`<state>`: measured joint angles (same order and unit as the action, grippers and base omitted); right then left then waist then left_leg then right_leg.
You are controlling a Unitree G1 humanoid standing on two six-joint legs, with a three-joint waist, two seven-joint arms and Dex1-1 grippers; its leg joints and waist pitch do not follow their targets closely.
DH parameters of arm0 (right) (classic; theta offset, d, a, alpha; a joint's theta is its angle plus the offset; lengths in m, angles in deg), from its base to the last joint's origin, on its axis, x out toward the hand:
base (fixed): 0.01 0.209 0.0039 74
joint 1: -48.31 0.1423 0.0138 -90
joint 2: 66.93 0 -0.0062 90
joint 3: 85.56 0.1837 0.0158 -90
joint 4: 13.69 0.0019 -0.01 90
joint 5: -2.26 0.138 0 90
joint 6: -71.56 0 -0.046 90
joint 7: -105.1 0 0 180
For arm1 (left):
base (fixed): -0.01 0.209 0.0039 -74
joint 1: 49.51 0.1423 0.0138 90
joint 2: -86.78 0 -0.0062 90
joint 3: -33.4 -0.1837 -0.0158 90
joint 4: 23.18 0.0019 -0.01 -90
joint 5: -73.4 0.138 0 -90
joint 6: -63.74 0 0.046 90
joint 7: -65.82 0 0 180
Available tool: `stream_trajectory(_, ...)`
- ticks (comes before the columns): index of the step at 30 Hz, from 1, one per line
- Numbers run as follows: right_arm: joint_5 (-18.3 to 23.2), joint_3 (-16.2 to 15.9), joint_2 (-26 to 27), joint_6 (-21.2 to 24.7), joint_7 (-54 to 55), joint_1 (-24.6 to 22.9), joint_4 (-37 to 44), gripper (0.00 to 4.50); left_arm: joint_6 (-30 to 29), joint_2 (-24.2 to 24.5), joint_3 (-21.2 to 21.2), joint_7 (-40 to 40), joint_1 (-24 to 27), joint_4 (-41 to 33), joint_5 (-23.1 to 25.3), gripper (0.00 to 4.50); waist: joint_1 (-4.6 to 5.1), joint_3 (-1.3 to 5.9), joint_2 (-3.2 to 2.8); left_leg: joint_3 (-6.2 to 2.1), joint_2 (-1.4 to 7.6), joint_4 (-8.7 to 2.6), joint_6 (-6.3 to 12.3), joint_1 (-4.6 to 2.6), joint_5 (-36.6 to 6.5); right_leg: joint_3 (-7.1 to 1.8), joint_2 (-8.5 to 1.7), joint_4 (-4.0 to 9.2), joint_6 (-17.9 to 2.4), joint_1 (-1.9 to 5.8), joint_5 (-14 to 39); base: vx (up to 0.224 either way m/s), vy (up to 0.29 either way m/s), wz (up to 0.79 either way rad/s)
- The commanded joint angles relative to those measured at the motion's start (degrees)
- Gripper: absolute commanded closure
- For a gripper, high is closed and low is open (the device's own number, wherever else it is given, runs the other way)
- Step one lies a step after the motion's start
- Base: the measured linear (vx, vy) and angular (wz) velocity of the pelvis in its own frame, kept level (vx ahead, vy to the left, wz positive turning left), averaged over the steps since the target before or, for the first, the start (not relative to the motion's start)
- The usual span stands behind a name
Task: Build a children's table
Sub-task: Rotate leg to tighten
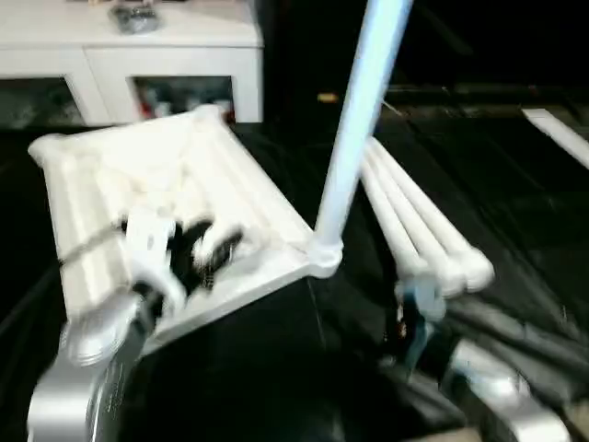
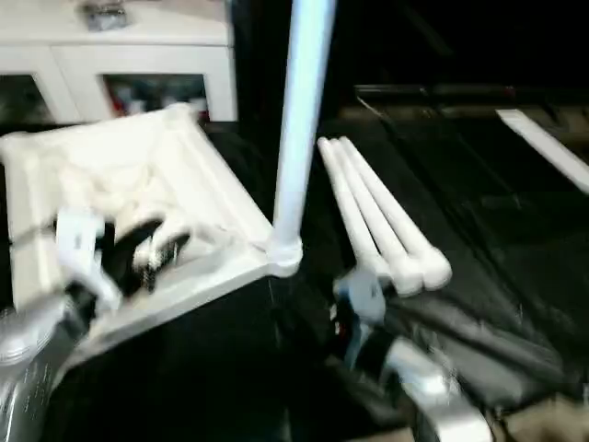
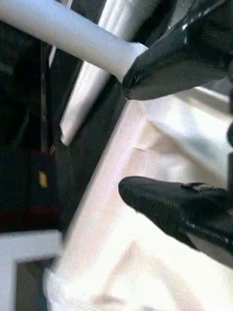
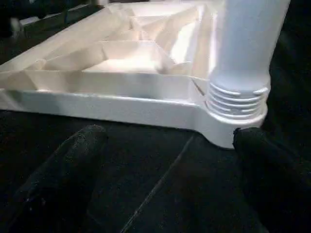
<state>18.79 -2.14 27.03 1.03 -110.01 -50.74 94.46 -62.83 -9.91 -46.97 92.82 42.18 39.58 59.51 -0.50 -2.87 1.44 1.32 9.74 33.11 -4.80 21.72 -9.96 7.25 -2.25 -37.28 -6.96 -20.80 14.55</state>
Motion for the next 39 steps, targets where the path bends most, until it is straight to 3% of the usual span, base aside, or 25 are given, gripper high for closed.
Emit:
stream_trajectory(1,0.6,2.3,-1.1,-4.1,-0.3,-0.4,0.5,0.00,-2.9,-1.5,-0.5,-2.1,0.4,-1.6,-1.0,1.29,0.23,2.00,-1.01,-4.93,3.30,-7.11,15.58,0.80,-21.8,-4.07,-4.00,2.92,-14.2,1.61,8.1,-0.027,-0.212,0.70)
stream_trajectory(2,1.5,2.5,-1.3,-2.9,-0.7,-0.7,0.9,0.00,-3.1,-1.0,-1.3,-1.9,0.7,-1.9,-0.6,1.14,-0.66,1.95,1.53,3.12,-2.88,2.92,10.27,-1.02,-15.5,-5.07,-6.67,11.73,-14.8,-0.25,22.3,-0.111,-0.200,0.42)
stream_trajectory(3,1.8,2.6,-1.6,-2.1,-0.6,-0.9,1.4,0.00,-3.2,-0.6,-2.0,-2.1,1.1,-2.4,-0.3,1.14,-2.62,0.96,1.44,5.55,-3.38,7.95,8.88,-1.89,-13.1,-6.06,-8.95,13.31,-12.9,-0.49,31.8,-0.111,-0.200,0.42)
stream_trajectory(4,3.0,2.8,-2.3,0.5,-1.2,-1.2,2.5,0.00,-2.5,0.2,-3.1,-2.0,1.7,-3.0,0.2,1.10,-4.94,1.22,2.47,4.98,-0.89,4.64,5.57,2.04,-6.1,-10.39,-10.33,11.20,6.7,3.76,41.7,-0.042,-0.154,0.06)
stream_trajectory(5,3.4,2.7,-2.6,0.6,-1.5,-1.4,2.6,0.00,-2.3,0.3,-3.4,-2.3,2.1,-3.4,0.3,1.03,-6.21,1.34,2.81,5.03,-0.52,3.85,6.49,1.50,-7.0,-11.27,-10.38,10.84,10.8,3.64,41.1,0.017,-0.118,0.08)
stream_trajectory(6,3.5,2.7,-2.7,0.6,-1.6,-1.4,2.6,0.00,-2.2,0.4,-3.4,-2.4,2.1,-3.4,0.3,0.91,-7.57,1.95,2.22,4.46,0.62,3.66,8.13,-0.06,-8.3,-13.09,-12.54,10.30,10.1,3.05,37.4,0.017,-0.118,0.08)
stream_trajectory(7,4.0,2.7,-3.1,0.8,-2.0,-1.7,2.6,0.00,-1.6,0.6,-3.8,-2.9,2.7,-3.7,0.8,0.71,-8.17,1.93,2.49,3.70,0.11,4.44,9.23,1.02,-7.3,-13.59,-13.04,9.93,6.4,4.43,32.0,-0.036,-0.095,0.16)
stream_trajectory(8,4.1,2.8,-3.3,0.6,-2.3,-1.7,2.4,0.00,-1.1,1.1,-4.2,-2.9,3.1,-3.7,1.4,0.71,-8.59,1.78,2.49,3.52,0.07,4.62,9.22,1.06,-6.1,-13.24,-12.95,10.14,4.8,4.25,30.1,-0.033,-0.065,0.06)
stream_trajectory(9,4.2,2.9,-3.5,0.6,-2.5,-1.7,2.2,0.00,-0.7,1.5,-4.6,-2.9,3.3,-3.6,2.0,0.67,-9.08,1.32,1.98,3.46,0.01,3.93,8.76,0.64,-4.0,-11.83,-11.55,10.25,2.1,3.61,27.4,-0.033,-0.065,0.06)
stream_trajectory(10,4.1,3.0,-3.5,0.4,-2.5,-1.7,1.9,0.00,-0.8,1.8,-4.9,-3.0,3.4,-3.5,2.8,0.46,-9.10,1.31,1.30,4.28,0.42,1.11,8.87,-0.85,-1.6,-8.83,-8.04,10.11,0.1,2.60,24.7,0.000,0.000,0.00)
stream_trajectory(11,4.0,3.1,-3.5,0.2,-2.4,-1.6,1.7,0.00,-1.0,2.0,-5.1,-3.2,3.3,-3.5,3.2,0.46,-8.90,1.53,0.72,4.79,1.34,-0.42,8.80,-2.02,-1.4,-7.13,-6.30,9.90,-0.3,1.90,22.8,-0.025,0.048,0.18)
stream_trajectory(12,4.0,3.1,-3.5,0.1,-2.4,-1.6,1.6,0.00,-0.8,2.2,-5.3,-3.1,3.2,-3.4,3.3,0.35,-7.85,1.66,-0.14,3.99,5.10,-2.33,8.65,-4.25,-9.1,-5.39,-3.97,8.46,0.1,0.33,18.8,-0.025,0.048,0.18)
stream_trajectory(13,4.5,3.3,-3.5,-0.2,-2.2,-1.4,1.2,0.00,-0.2,3.0,-5.9,-2.7,2.7,-3.1,3.8,0.23,-7.39,1.35,-0.47,3.41,6.90,-3.39,7.67,-5.02,-16.2,-5.28,-3.94,8.09,0.1,0.01,17.7,-0.055,0.077,0.25)
stream_trajectory(14,4.7,3.6,-3.4,-0.2,-1.9,-1.1,0.9,0.00,0.5,3.8,-6.5,-1.9,2.0,-2.5,3.9,0.23,-7.02,1.61,-0.82,3.77,8.01,-4.43,5.05,-5.43,-23.6,-5.55,-4.73,7.41,-0.3,0.22,14.3,-0.049,0.078,0.27)
stream_trajectory(16,4.6,4.1,-3.2,-1.1,-1.7,-0.1,-0.6,0.00,2.0,5.6,-8.0,0.7,-0.9,0.1,3.5,0.03,-6.19,0.77,0.60,5.81,4.64,-4.28,1.48,-4.57,-27.6,-6.20,-6.56,9.20,0.7,0.77,22.7,-0.030,0.074,0.21)
stream_trajectory(17,4.3,4.3,-3.2,-1.5,-1.5,0.5,-1.4,0.00,2.3,6.1,-8.5,2.0,-2.7,1.5,2.9,0.03,-6.27,0.95,0.50,5.96,4.11,-4.14,1.33,-4.63,-26.4,-6.29,-7.05,9.67,2.0,0.93,26.1,-0.018,0.060,-0.01)
stream_trajectory(18,3.6,4.4,-3.5,-1.9,-1.3,1.2,-2.1,0.00,1.7,6.6,-9.0,4.0,-4.7,3.1,1.3,0.03,-6.09,1.05,0.55,5.85,4.04,-4.20,1.21,-4.26,-24.0,-6.22,-7.39,10.14,3.9,1.18,29.3,-0.018,0.060,-0.01)
stream_trajectory(20,2.9,4.9,-3.3,-2.8,-0.5,2.1,-3.2,0.00,2.4,8.0,-10.6,6.6,-7.0,5.3,1.2,0.03,-5.76,1.30,0.52,5.50,4.56,-4.63,0.73,-3.81,-22.4,-6.12,-7.16,9.76,4.4,1.44,26.0,-0.015,0.054,-0.04)
stream_trajectory(22,2.4,5.7,-3.0,-3.7,0.7,3.1,-4.3,0.00,2.2,9.4,-12.4,9.2,-9.6,8.2,1.6,0.03,-4.79,1.53,0.53,5.41,4.71,-4.84,0.21,-3.54,-22.0,-6.22,-7.20,9.09,2.5,1.81,21.1,-0.003,0.027,-0.02)
stream_trajectory(25,1.9,6.2,-3.7,-4.3,1.0,4.1,-4.7,0.00,3.2,11.2,-15.3,12.0,-12.9,13.3,3.3,0.03,-3.99,2.38,0.25,5.75,4.60,-4.30,0.95,-3.02,-15.5,-6.54,-6.96,7.82,-0.3,2.13,10.1,0.000,0.000,0.00)
stream_trajectory(29,0.6,7.1,-4.5,-2.8,3.7,4.5,-4.3,0.00,4.7,15.1,-21.2,18.9,-17.1,20.6,5.8,0.03,-3.96,3.15,0.21,6.21,4.30,-3.34,2.80,-2.26,-7.7,-6.67,-7.24,6.40,-2.6,2.82,0.1,0.000,0.000,0.00)
stream_trajectory(30,0.2,6.8,-5.1,-2.3,3.6,4.4,-4.2,0.00,3.7,15.6,-22.3,19.9,-18.2,22.0,5.9,0.03,-4.10,3.13,-0.34,6.36,4.11,-3.10,3.74,-2.38,-5.7,-6.66,-7.00,6.30,-2.9,2.55,-2.1,0.000,0.000,0.00)
stream_trajectory(32,0.6,6.9,-5.6,-2.0,3.1,4.2,-4.1,0.00,2.0,15.7,-24.6,21.7,-21.1,25.3,6.1,0.03,-4.19,3.15,-0.20,6.57,4.02,-2.93,4.64,-2.17,-5.2,-6.61,-7.11,6.19,-3.4,2.85,-2.2,0.000,0.000,0.00)
stream_trajectory(34,0.7,7.1,-6.1,-2.1,2.7,4.2,-4.1,0.00,2.5,15.4,-25.8,22.7,-22.7,27.2,6.5,0.03,-4.27,3.03,-0.95,6.51,4.27,-2.94,5.13,-2.05,-5.7,-6.50,-7.22,6.42,-4.1,2.87,0.0,0.000,0.000,0.00)
stream_trajectory(39,-0.9,7.0,-9.4,0.1,1.9,3.4,-3.5,0.00,6.9,11.4,-27.5,22.6,-29.4,38.3,8.7,0.19,-4.31,2.81,-1.25,6.76,4.18,-2.80,4.96,-2.35,-8.1,-6.32,-6.90,7.57,-2.8,2.67,6.5,0.000,0.000,0.00)
